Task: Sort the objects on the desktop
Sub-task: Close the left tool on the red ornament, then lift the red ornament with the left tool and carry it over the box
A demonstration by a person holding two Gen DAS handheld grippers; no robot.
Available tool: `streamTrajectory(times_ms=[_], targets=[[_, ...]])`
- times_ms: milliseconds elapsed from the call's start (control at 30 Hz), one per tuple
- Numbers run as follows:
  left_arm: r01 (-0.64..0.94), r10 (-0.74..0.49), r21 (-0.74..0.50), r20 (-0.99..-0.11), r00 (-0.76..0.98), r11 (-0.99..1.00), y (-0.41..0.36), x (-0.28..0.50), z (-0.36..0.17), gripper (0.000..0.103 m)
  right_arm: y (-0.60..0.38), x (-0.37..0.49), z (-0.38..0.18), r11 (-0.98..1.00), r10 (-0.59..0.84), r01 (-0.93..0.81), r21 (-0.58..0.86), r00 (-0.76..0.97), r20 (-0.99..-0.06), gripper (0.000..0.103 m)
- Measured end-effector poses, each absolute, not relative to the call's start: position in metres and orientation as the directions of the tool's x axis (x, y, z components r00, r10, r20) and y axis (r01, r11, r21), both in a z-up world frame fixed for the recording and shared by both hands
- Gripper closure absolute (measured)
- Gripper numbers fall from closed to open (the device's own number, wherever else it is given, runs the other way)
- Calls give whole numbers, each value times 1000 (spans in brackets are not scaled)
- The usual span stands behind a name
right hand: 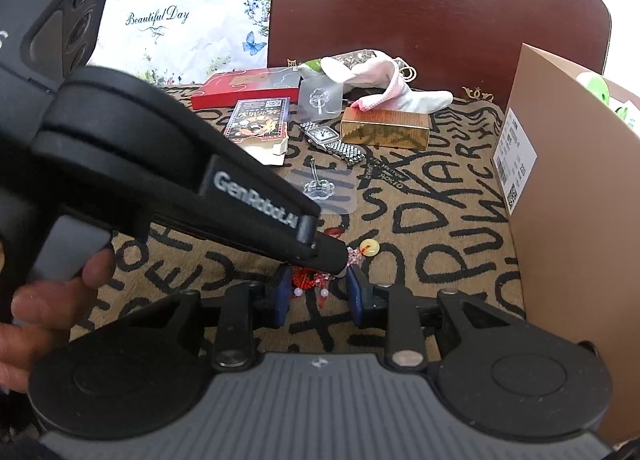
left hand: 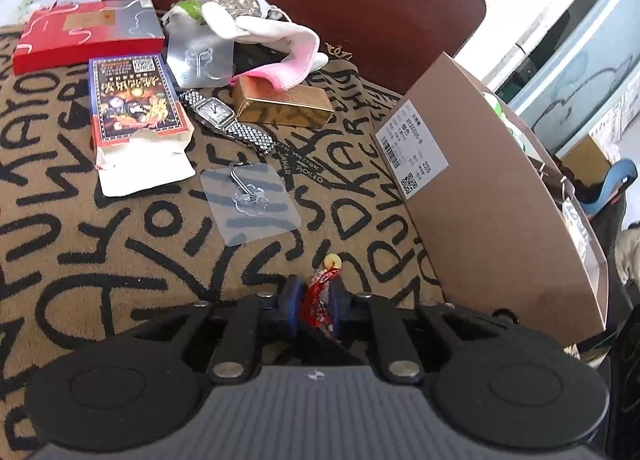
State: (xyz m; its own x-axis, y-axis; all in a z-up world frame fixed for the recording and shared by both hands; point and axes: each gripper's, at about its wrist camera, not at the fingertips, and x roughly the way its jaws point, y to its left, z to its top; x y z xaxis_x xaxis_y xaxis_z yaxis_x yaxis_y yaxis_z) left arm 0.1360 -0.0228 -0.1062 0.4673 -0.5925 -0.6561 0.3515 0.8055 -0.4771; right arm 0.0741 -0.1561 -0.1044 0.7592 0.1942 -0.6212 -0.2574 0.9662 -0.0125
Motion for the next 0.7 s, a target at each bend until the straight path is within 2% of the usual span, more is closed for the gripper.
streamTrajectory(times_ms=[100,133,200,333,367,533,700], targets=[[359,-580,-456,-660,476,814,-26,135,-105,92,-154,76,-104,967,182,-253,-26,759,-625,76],[365,-577,-448,-663,477,816,-28,134,-104,100,-154,75,-104,967,184,-255,-26,759,-624,77],[371,-570,-434,-670,477,821,-29,131,-103,100,-155,73,-103,966,192,-260,-17,756,-626,84],[355,-563,-438,-671,483,826,-25,122,-101,102,-155,66,-102,962,199,-271,-19,750,-631,89],[348,-565,-445,-669,483,825,-23,120,-102,102,-155,64,-101,962,203,-272,-13,748,-632,94],[330,-568,-463,-659,493,823,-18,110,-96,102,-156,57,-98,957,233,-288,16,740,-631,97],[341,-584,-476,-622,521,811,-13,95,-76,102,-160,42,-82,954,267,-294,53,760,-593,98]])
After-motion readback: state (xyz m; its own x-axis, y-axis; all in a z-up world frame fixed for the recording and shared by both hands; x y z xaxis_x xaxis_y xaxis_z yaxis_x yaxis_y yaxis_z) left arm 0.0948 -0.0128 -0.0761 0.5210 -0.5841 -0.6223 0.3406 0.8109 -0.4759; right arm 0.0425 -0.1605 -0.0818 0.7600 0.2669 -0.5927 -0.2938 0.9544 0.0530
